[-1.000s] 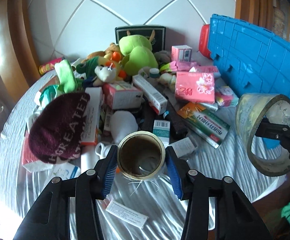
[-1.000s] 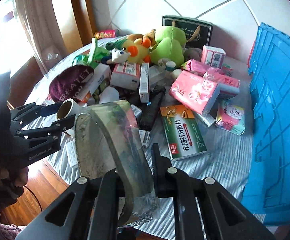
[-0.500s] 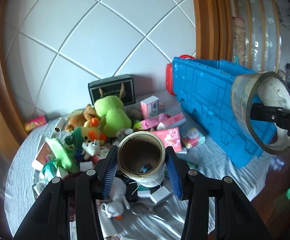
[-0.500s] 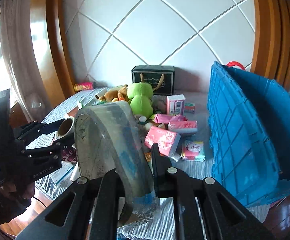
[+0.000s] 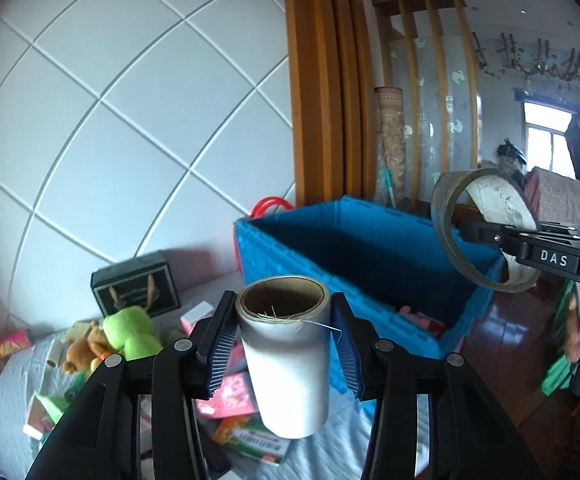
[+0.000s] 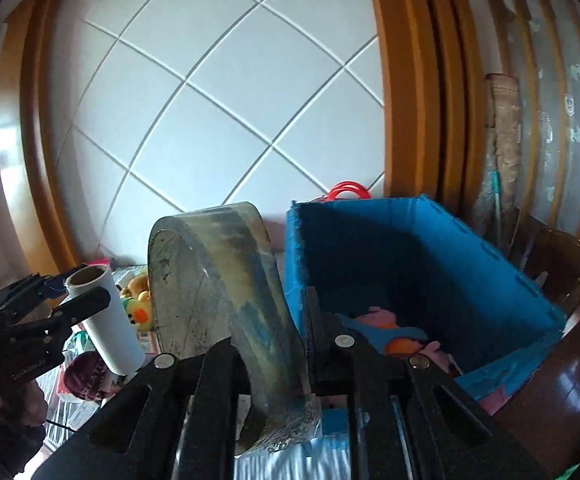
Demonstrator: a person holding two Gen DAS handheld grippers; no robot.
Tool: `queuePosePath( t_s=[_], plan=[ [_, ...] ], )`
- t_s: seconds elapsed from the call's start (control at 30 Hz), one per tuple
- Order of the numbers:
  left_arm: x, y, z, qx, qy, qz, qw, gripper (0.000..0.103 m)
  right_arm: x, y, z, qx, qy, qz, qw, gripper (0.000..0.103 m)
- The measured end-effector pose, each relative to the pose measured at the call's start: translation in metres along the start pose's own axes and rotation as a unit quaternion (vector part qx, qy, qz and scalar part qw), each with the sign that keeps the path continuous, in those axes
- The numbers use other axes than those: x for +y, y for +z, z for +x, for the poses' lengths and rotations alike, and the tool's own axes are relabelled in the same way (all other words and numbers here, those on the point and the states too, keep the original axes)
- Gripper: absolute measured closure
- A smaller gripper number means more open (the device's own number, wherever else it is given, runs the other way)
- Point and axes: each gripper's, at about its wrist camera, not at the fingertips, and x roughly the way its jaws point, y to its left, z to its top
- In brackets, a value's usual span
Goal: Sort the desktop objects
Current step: 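Lift the tape roll and paper roll and carry them toward the crate, then open both tools to drop the rolls into the crate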
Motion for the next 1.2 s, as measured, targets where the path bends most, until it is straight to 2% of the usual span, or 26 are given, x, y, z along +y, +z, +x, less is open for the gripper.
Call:
queuePosePath(
  t_s=[0.13, 0.33, 0.6, 0.7, 0.77, 0.83, 1.2],
  plan=[
    [-0.05, 0.03, 0.034, -0.003, -0.02, -0.002, 0.9998, 0.058, -0.063, 0.016, 0.002, 0.002, -0.011, 0.023, 1.0, 0.092],
    [-0.115, 0.051, 0.102, 0.03, -0.028, -0.018, 0.999, 0.058, -0.145, 0.02, 0.036, 0.049, -0.019, 0.032, 0.998, 0.092],
    [-0.16, 0.062, 0.154, 0.063, -0.013, -0.014, 0.9978, 0.058, -0.214, 0.016, 0.087, 0.106, -0.005, 0.065, 0.992, 0.092],
    [-0.162, 0.063, 0.166, 0.077, -0.008, -0.022, 0.9967, 0.058, -0.228, 0.016, 0.101, 0.125, 0.007, 0.089, 0.988, 0.089],
    [-0.163, 0.064, 0.172, 0.081, -0.006, -0.024, 0.9964, 0.058, -0.231, 0.018, 0.109, 0.137, 0.007, 0.088, 0.987, 0.074],
    [-0.164, 0.065, 0.175, 0.082, -0.001, -0.023, 0.9964, 0.057, -0.23, 0.02, 0.116, 0.149, 0.004, 0.079, 0.986, 0.066],
    [-0.161, 0.065, 0.177, 0.084, 0.008, -0.027, 0.9961, 0.056, -0.226, 0.031, 0.116, 0.129, 0.012, 0.07, 0.989, 0.064]
  ],
)
